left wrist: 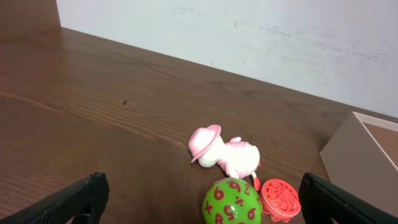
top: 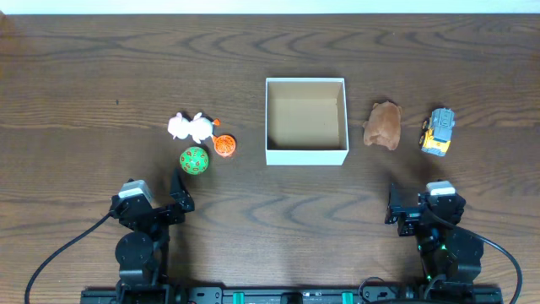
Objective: Pack container
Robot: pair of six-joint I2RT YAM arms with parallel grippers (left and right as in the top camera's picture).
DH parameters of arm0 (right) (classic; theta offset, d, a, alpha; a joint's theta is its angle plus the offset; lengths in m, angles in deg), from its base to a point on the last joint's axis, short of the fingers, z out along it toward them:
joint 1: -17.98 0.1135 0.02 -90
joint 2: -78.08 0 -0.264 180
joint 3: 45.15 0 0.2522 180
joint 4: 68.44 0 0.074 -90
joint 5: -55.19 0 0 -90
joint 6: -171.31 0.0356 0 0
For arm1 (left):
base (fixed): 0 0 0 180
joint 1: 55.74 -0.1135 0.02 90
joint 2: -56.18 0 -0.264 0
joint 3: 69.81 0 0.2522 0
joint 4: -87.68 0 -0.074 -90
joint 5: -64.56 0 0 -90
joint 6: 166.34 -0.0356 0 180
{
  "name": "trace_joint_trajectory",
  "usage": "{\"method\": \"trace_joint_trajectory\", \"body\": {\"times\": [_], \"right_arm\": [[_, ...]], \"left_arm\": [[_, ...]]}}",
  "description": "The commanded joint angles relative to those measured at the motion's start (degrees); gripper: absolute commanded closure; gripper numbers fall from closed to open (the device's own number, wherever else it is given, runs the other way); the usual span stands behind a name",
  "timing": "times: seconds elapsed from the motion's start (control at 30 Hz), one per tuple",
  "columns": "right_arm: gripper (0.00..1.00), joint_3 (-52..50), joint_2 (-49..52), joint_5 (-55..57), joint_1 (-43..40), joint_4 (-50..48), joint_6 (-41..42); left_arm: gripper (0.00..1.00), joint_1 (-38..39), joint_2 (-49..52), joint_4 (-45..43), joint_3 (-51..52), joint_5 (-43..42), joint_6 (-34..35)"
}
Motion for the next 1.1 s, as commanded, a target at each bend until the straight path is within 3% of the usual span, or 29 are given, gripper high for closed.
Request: {"method": "trace_joint_trajectory", "body": {"times": [0.0,1.07], "right_arm": [[0.01,-0.37,-0.57,0.15,-0.63,0.04,0.7],[0.01,-0.37,-0.57,-1.62,-0.59,-2.82,1.66]], "left_arm": [[0.02,0.13,0.17,0.24,1.95,0.04,-0.76],[0.02,0.13,0.28,0.2,1.95,-0.04,-0.74]]}}
